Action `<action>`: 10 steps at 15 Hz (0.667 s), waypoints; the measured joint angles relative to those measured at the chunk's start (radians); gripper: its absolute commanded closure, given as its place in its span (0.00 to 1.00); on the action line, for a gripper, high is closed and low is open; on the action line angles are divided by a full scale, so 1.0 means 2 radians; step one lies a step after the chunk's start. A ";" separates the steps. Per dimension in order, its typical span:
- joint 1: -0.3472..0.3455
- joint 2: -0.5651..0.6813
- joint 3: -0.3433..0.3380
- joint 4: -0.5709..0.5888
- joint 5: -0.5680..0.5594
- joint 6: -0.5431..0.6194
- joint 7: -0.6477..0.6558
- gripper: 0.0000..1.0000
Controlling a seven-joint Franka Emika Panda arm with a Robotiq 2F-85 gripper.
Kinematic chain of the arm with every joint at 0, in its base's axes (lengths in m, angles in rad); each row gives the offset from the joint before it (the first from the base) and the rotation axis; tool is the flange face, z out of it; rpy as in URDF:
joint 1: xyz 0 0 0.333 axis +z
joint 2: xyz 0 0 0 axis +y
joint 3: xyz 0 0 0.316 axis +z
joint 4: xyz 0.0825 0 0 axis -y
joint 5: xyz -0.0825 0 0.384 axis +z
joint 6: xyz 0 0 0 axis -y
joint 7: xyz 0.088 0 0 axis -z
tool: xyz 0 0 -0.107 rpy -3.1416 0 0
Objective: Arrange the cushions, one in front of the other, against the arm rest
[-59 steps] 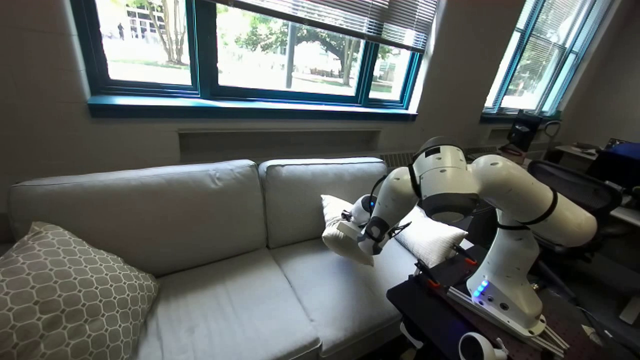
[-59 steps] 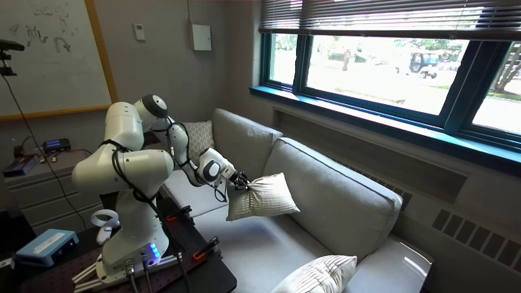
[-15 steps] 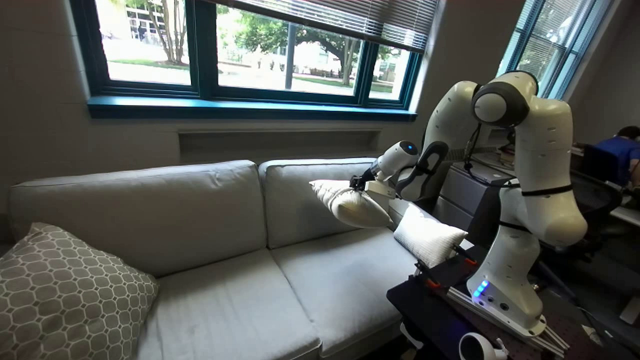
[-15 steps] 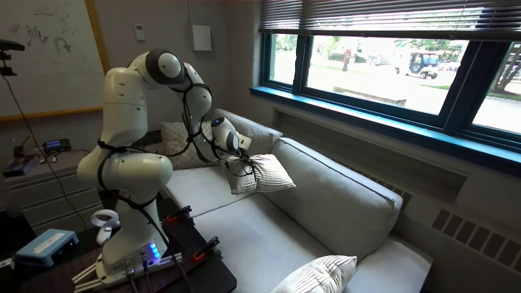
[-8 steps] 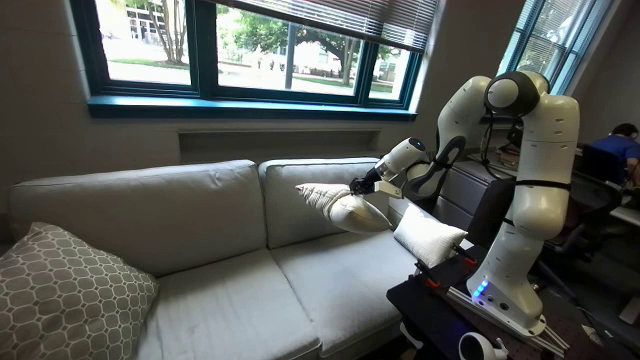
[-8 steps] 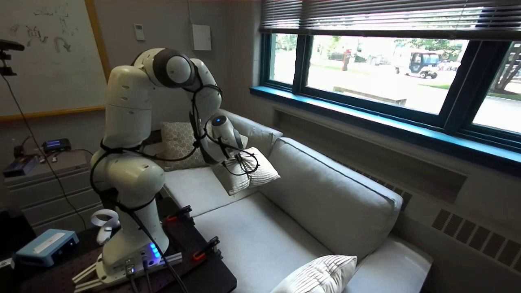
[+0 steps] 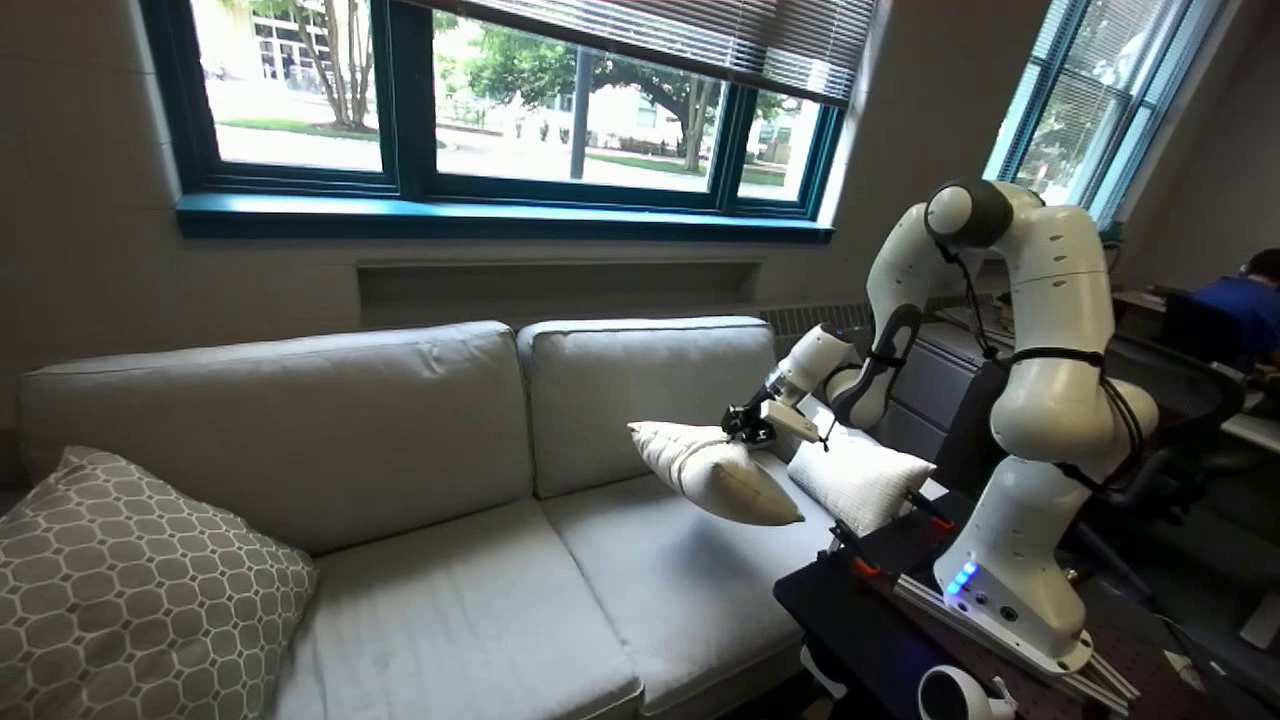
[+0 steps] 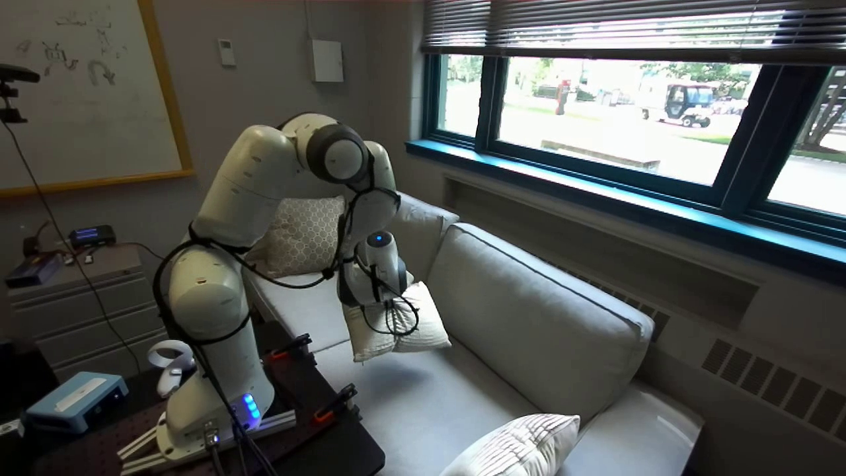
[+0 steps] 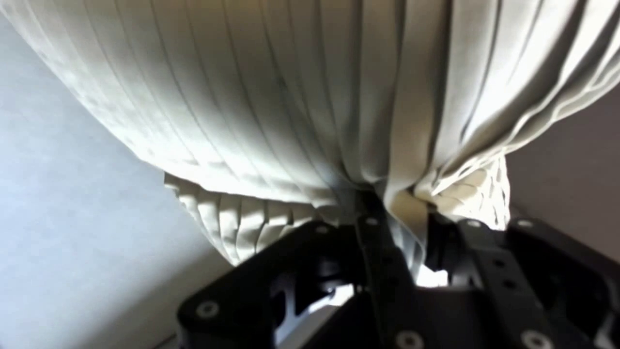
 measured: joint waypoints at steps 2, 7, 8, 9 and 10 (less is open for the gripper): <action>-0.040 0.058 -0.014 0.017 -0.003 0.000 -0.012 0.95; -0.163 0.208 -0.010 0.106 -0.043 0.001 -0.046 0.95; -0.190 0.236 -0.001 0.128 -0.061 0.000 -0.051 0.95; -0.217 0.263 0.010 0.149 -0.081 -0.001 -0.054 0.95; -0.242 0.288 0.022 0.168 -0.102 -0.004 -0.055 0.95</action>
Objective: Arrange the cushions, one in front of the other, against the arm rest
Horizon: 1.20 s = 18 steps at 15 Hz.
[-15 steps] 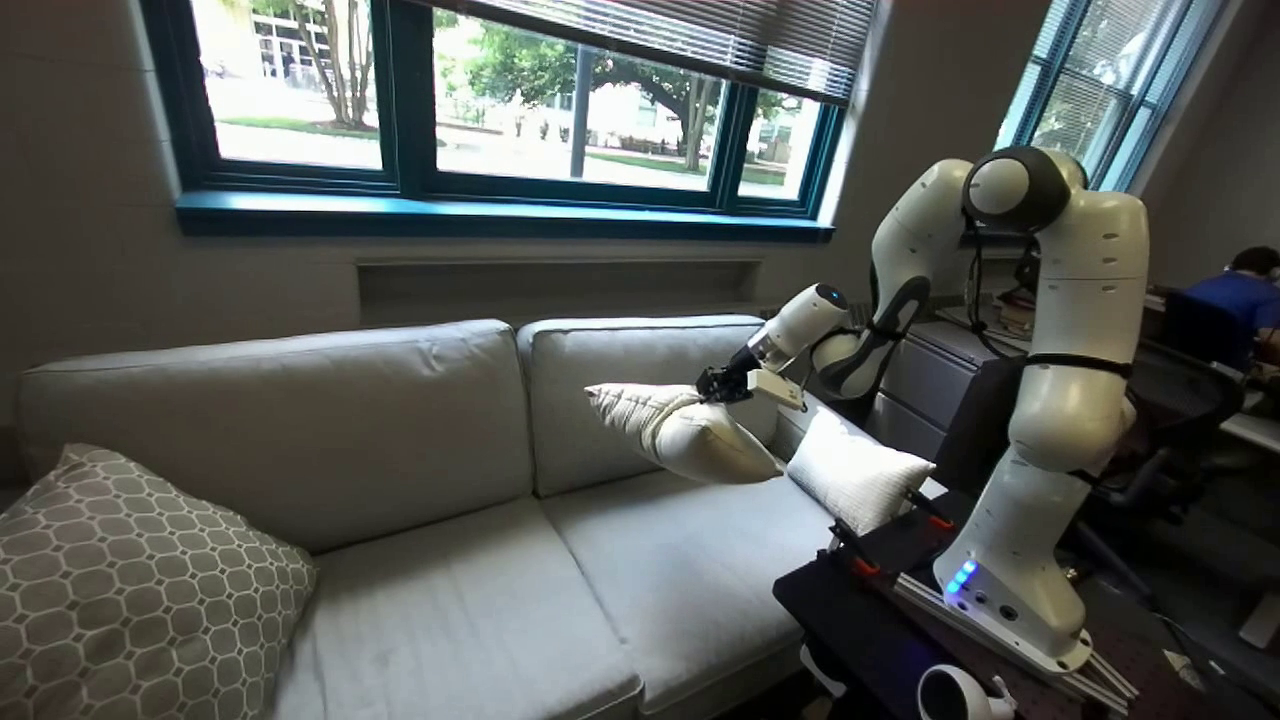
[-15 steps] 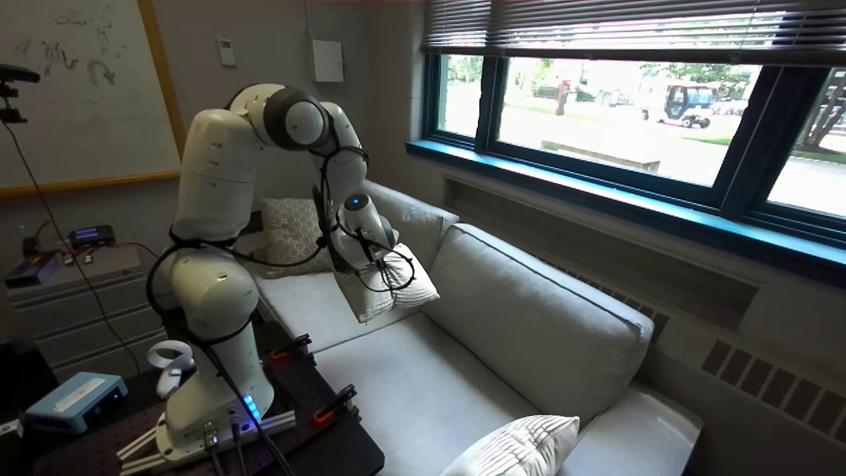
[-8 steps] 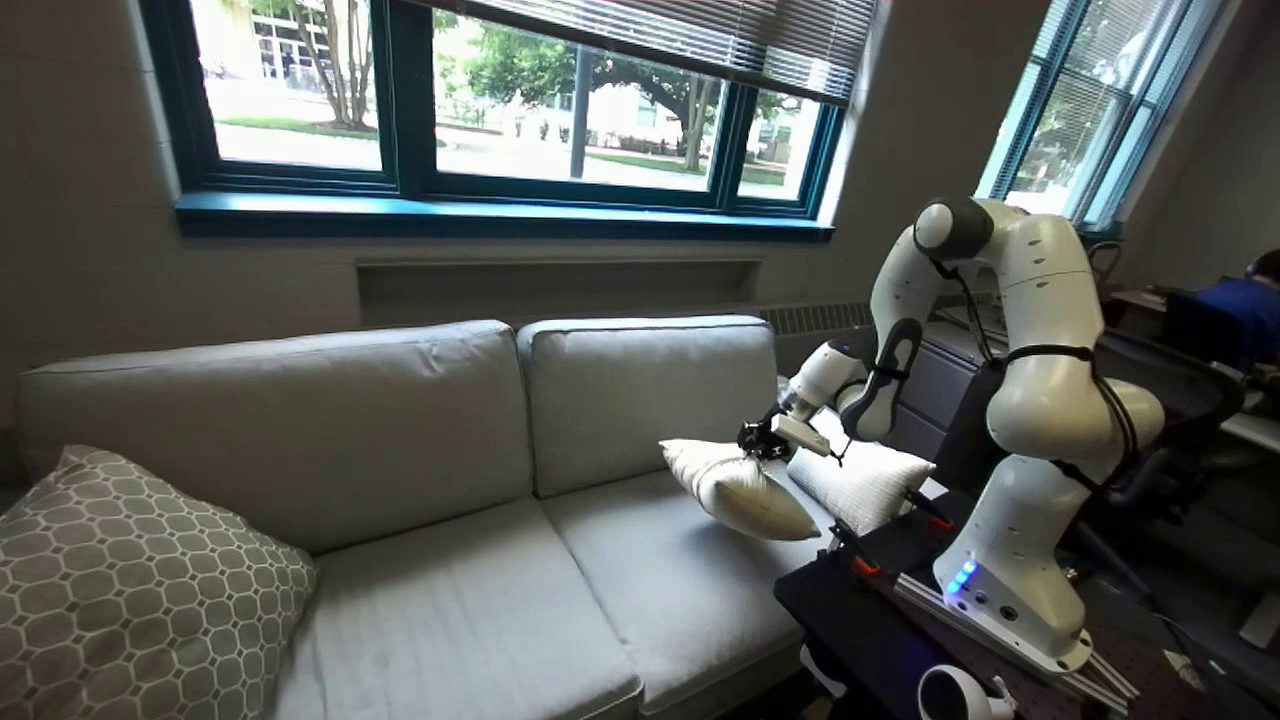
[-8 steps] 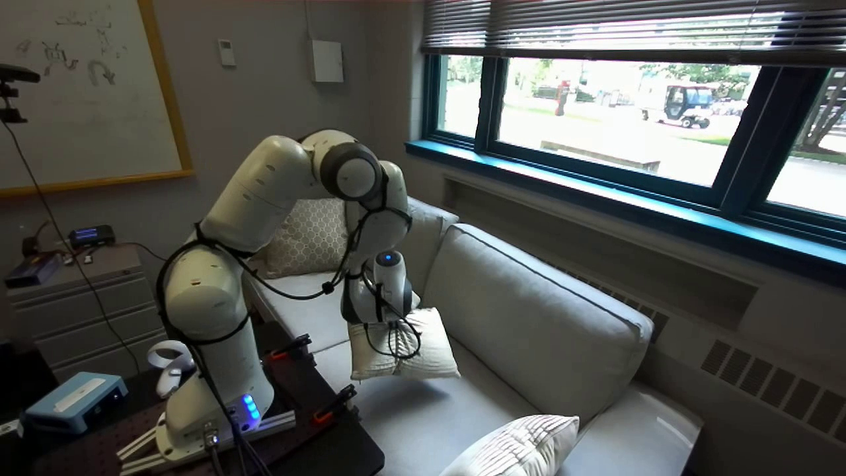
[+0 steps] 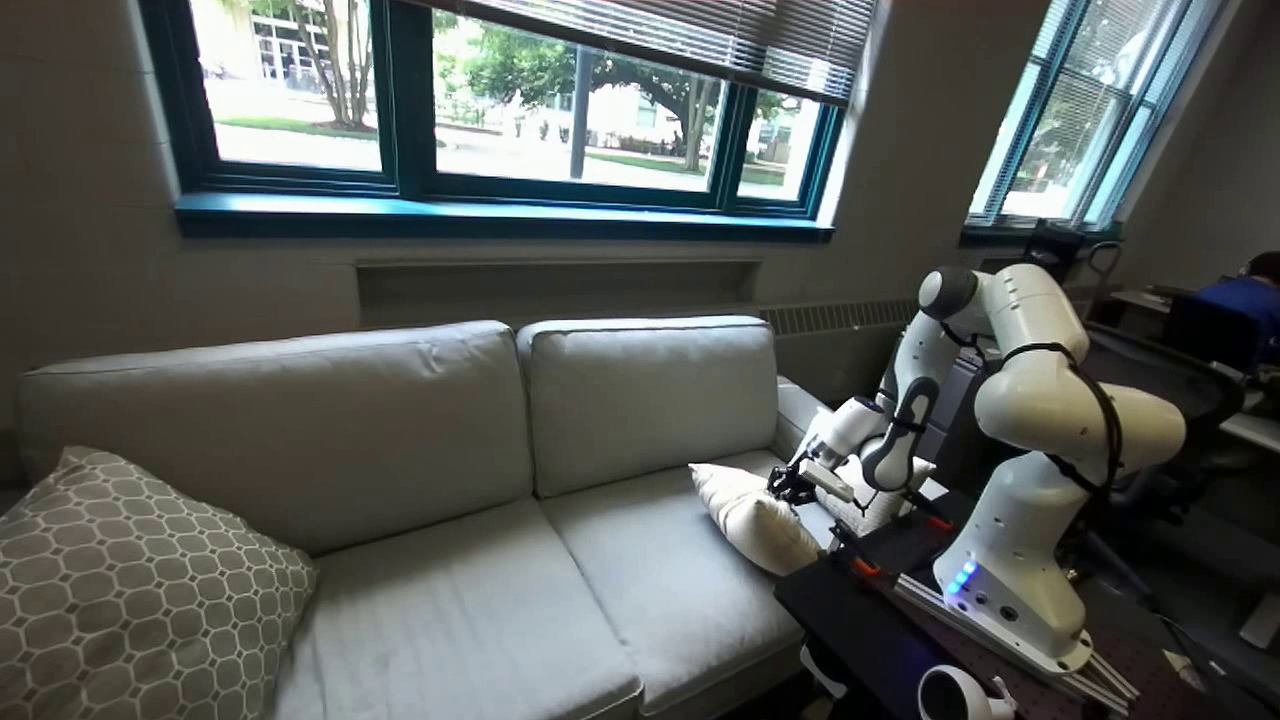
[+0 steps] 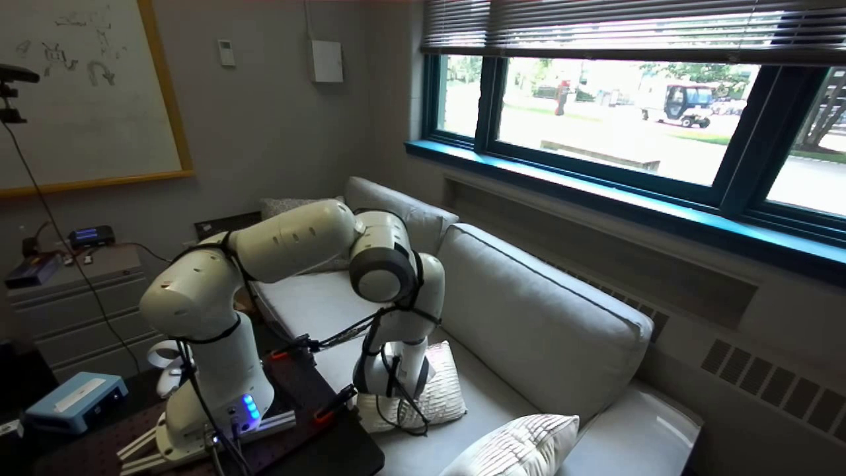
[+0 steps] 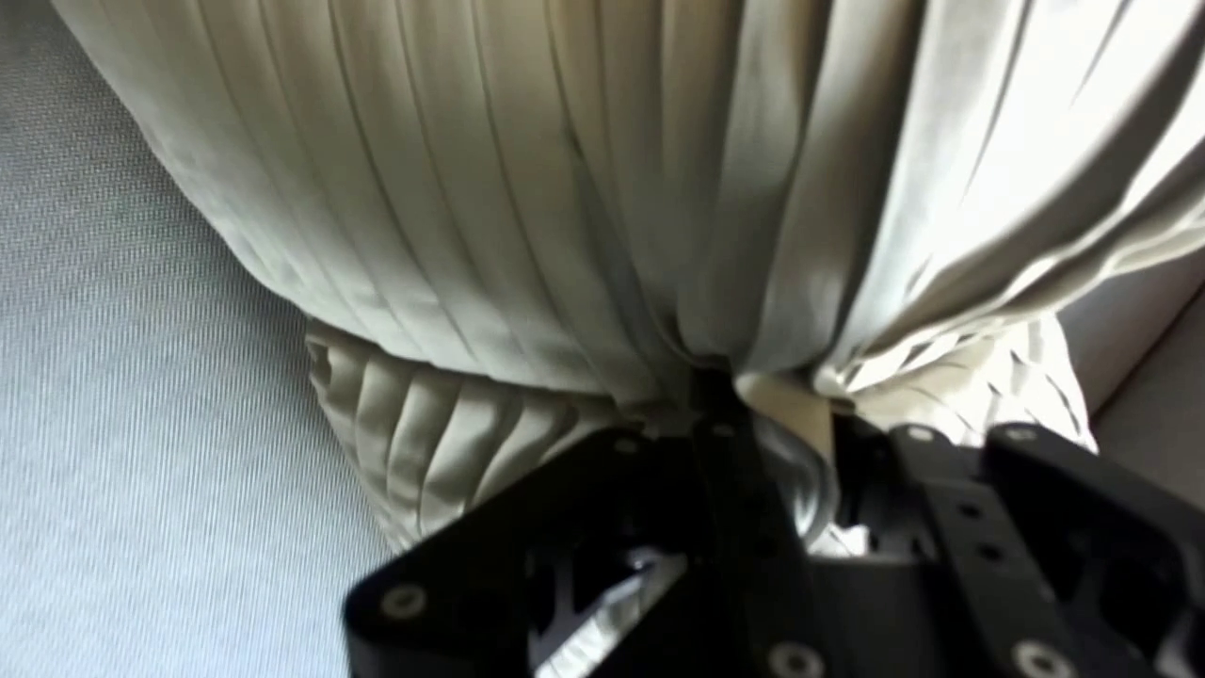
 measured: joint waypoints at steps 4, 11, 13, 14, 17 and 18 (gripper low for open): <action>-0.064 0.049 0.052 0.035 -0.037 -0.069 0.001 0.95; -0.137 0.061 0.109 0.062 0.144 -0.247 -0.055 0.95; -0.124 0.049 0.100 0.075 0.230 -0.271 -0.078 0.95; -0.108 0.040 0.088 0.081 0.274 -0.279 -0.083 0.95; -0.035 0.012 0.032 0.091 0.404 -0.296 -0.089 0.95; -0.005 0.004 0.008 0.093 0.448 -0.301 -0.089 0.95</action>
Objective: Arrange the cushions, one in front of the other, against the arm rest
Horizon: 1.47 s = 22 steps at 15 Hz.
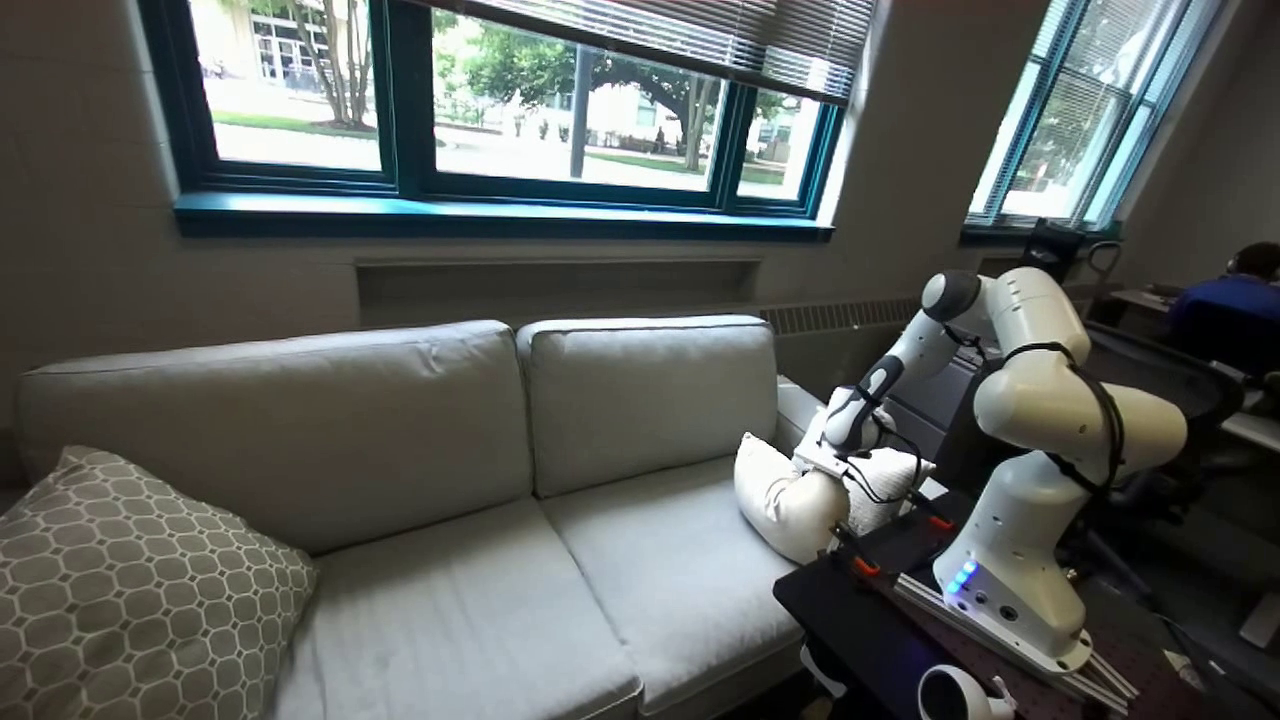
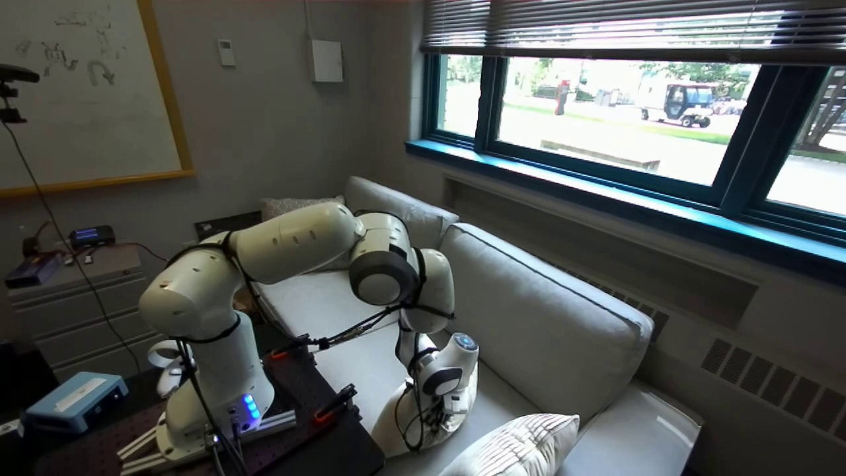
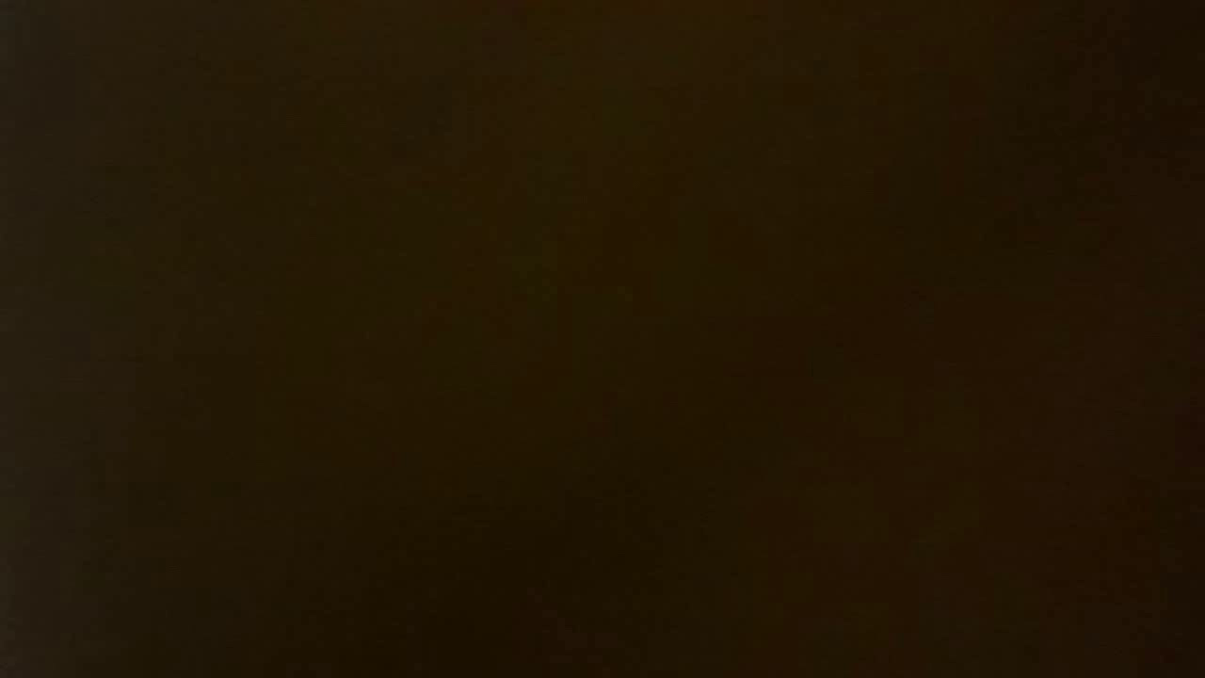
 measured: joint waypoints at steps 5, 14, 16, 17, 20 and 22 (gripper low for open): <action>0.158 -0.019 -0.125 0.001 0.210 -0.057 0.000 0.50; 0.290 -0.013 -0.249 0.009 0.314 -0.271 0.097 0.00; 0.294 -0.012 -0.251 0.016 0.314 -0.310 0.126 0.00; 0.296 -0.012 -0.251 0.018 0.314 -0.319 0.138 0.00; 0.308 -0.013 -0.251 0.020 0.314 -0.317 0.177 0.00; 0.322 -0.016 -0.252 0.018 0.314 -0.311 0.204 0.00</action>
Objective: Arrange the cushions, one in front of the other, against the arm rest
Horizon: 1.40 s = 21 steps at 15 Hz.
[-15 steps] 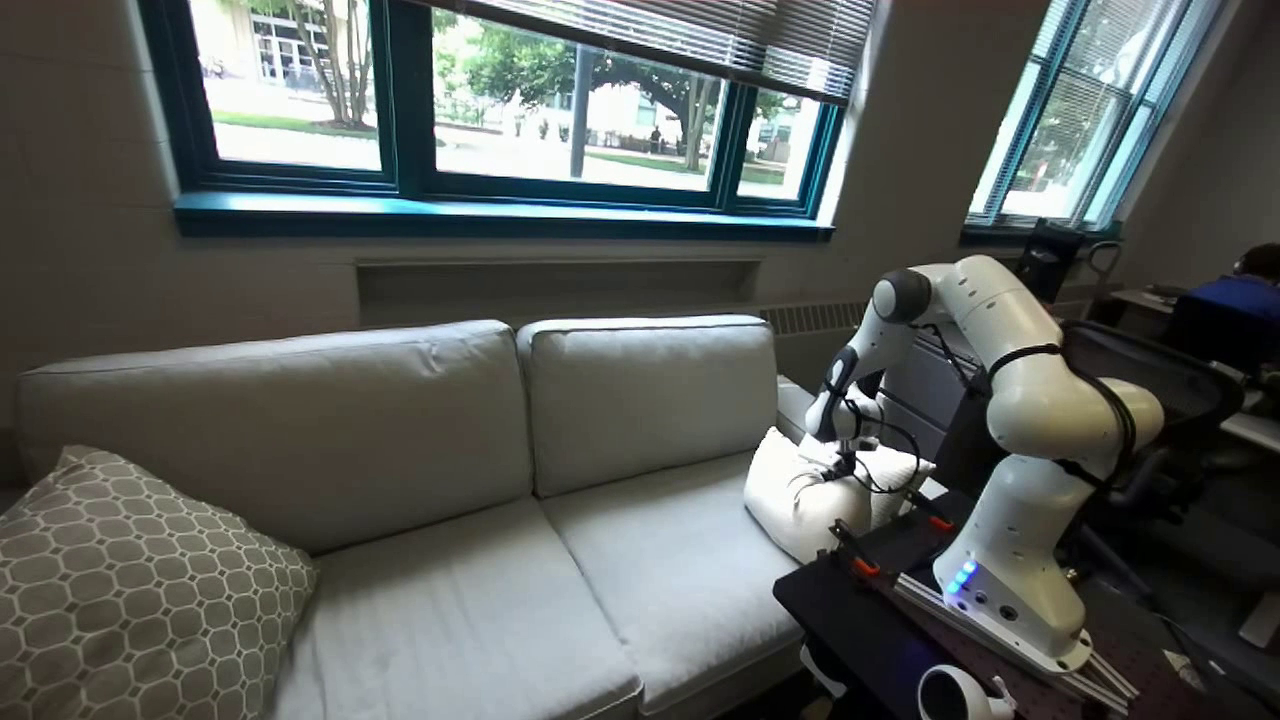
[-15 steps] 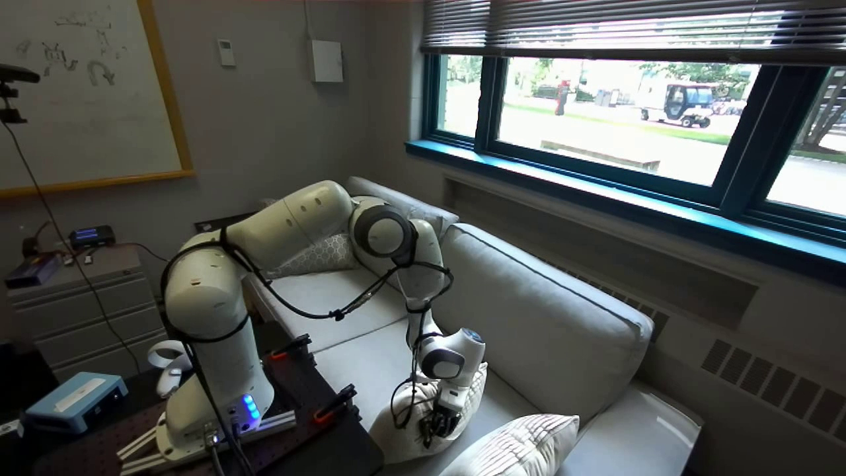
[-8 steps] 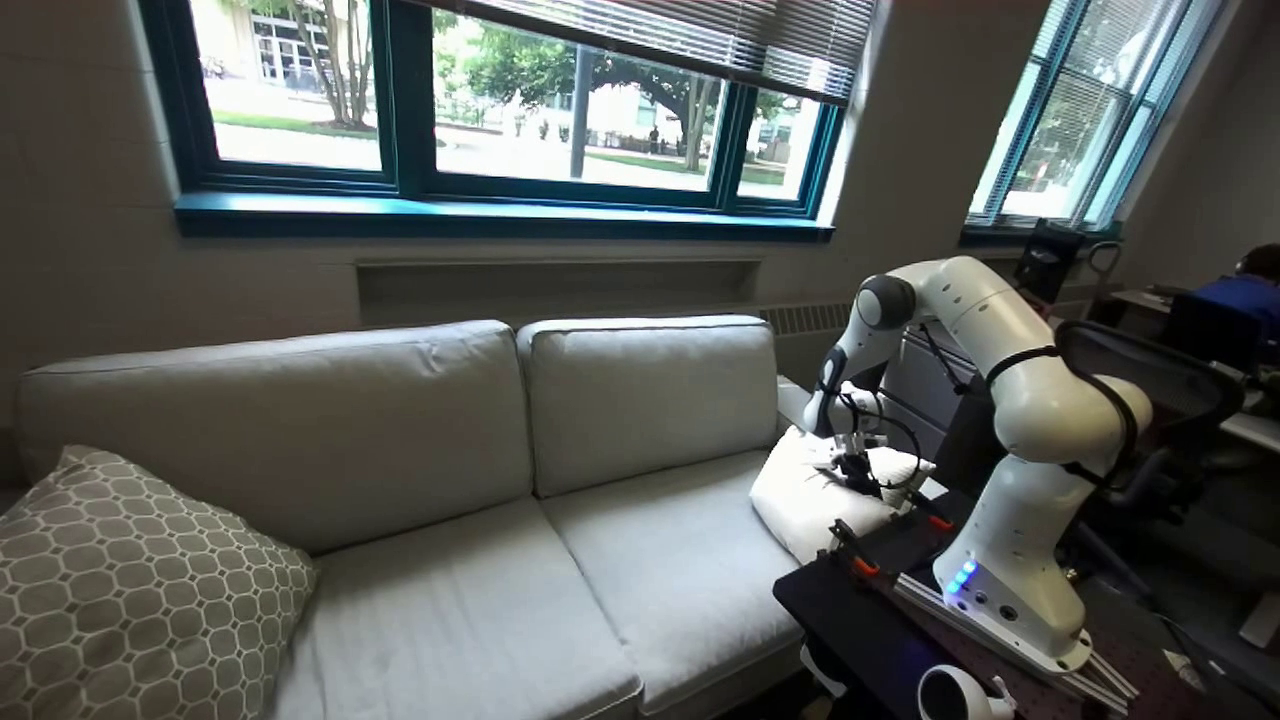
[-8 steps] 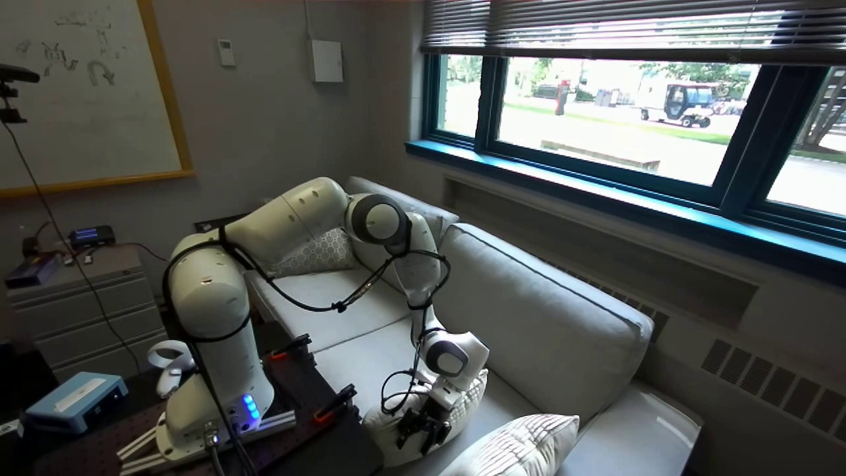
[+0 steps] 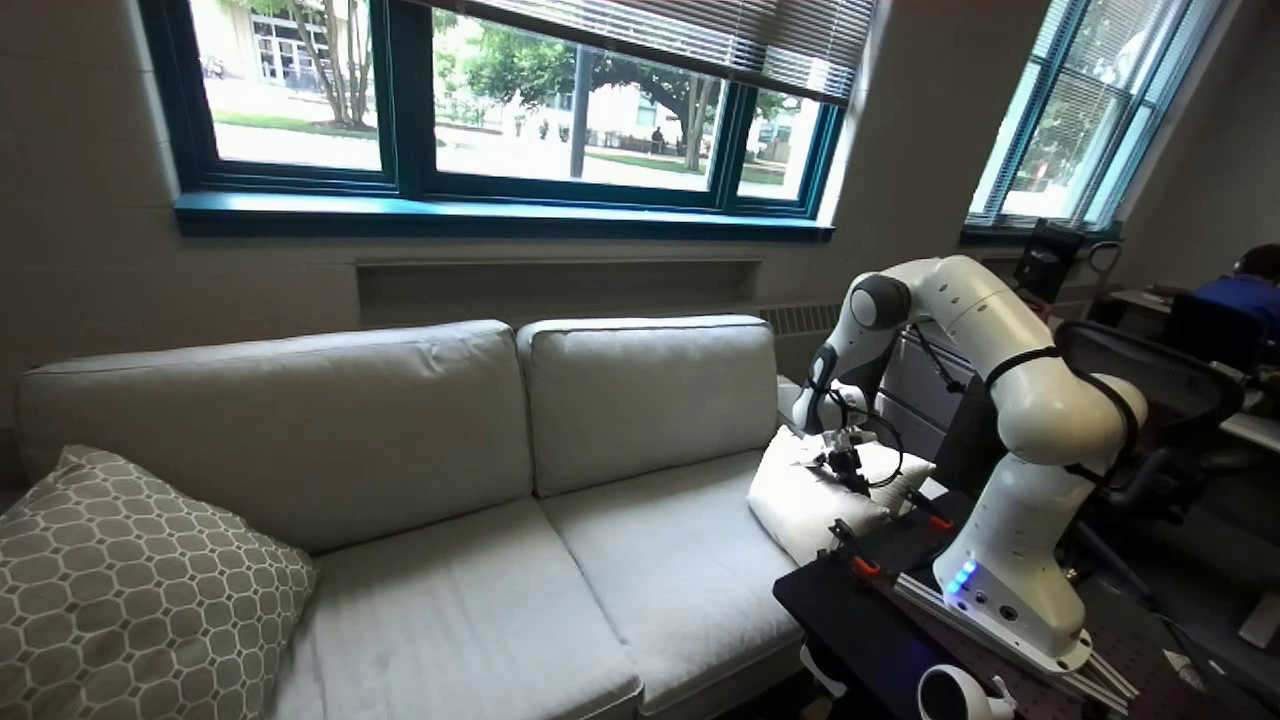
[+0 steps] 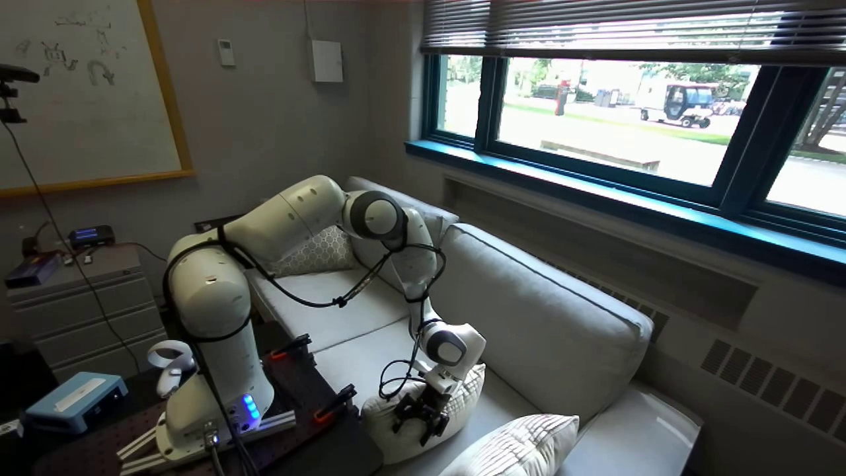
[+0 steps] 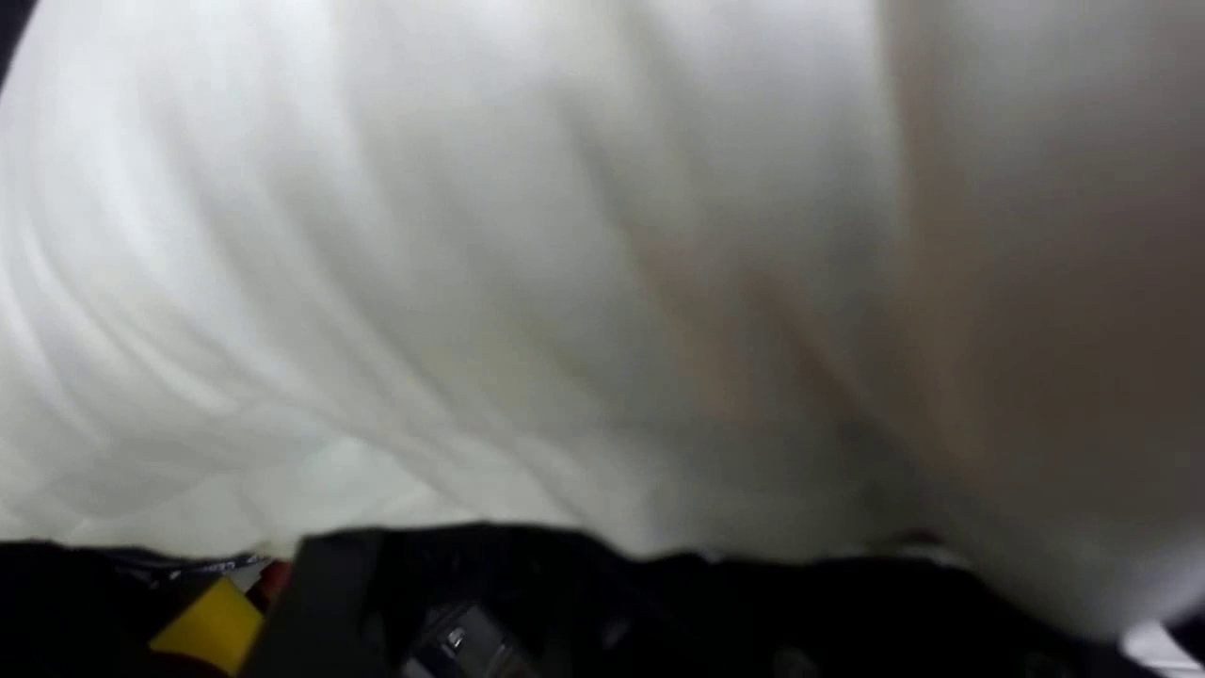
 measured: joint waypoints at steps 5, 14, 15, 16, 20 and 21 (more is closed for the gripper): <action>0.038 -0.018 -0.009 -0.023 -0.001 0.017 0.064 0.00; 0.078 -0.100 -0.030 -0.153 0.000 0.110 0.203 0.00; 0.084 -0.112 -0.033 -0.173 0.000 0.122 0.219 0.00; 0.090 -0.125 -0.036 -0.192 0.000 0.134 0.235 0.00; 0.112 -0.172 -0.051 -0.268 0.000 0.173 0.296 0.00; 0.114 -0.180 -0.053 -0.284 0.000 0.180 0.308 0.00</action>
